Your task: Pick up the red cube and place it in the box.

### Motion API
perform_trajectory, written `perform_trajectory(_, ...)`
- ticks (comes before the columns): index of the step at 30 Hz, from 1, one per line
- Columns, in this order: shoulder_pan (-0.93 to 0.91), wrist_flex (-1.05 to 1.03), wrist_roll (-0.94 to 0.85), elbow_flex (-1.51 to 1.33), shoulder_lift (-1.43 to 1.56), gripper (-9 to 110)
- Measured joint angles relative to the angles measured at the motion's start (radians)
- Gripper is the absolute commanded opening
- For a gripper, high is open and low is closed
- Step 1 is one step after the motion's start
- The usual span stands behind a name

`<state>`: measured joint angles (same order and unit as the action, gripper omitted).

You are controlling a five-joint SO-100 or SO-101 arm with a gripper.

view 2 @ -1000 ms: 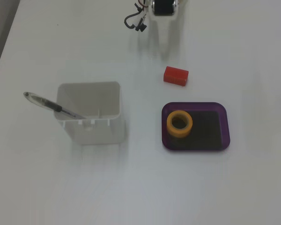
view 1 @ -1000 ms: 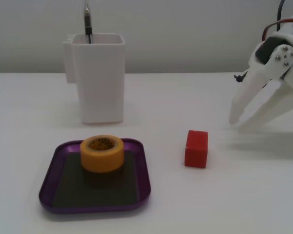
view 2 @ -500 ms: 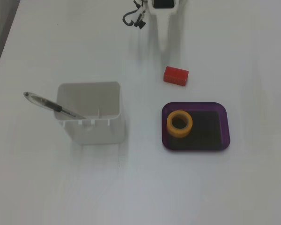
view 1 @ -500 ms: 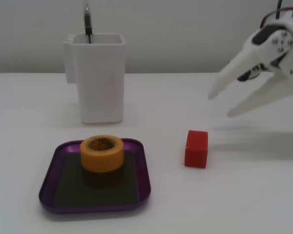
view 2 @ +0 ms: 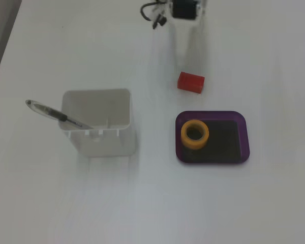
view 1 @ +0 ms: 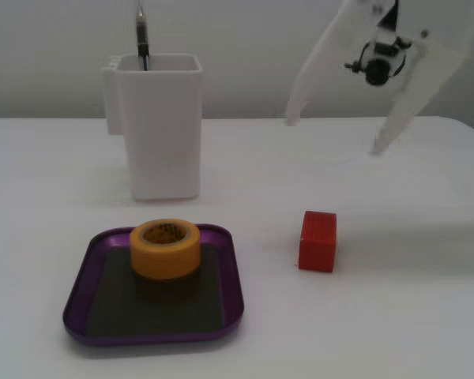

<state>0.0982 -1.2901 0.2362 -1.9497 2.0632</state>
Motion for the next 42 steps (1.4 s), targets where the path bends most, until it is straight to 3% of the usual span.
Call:
perform_trajectory(5,0.075,-0.032,0.081,0.146,-0.278,31)
perform_trajectory(12,0.095,0.031,0.094,0.158,-0.426,31)
perform_trajectory(22,-0.011,0.187,0.091,0.097,-0.554,31)
perform_trajectory(25,-0.017,0.19,0.083,0.091,-0.555,23)
perform_trajectory(29,-0.012,0.206,0.057,0.086,-0.555,-2)
perform_trajectory(42,0.054,0.176,-0.048,0.084,-0.394,-1)
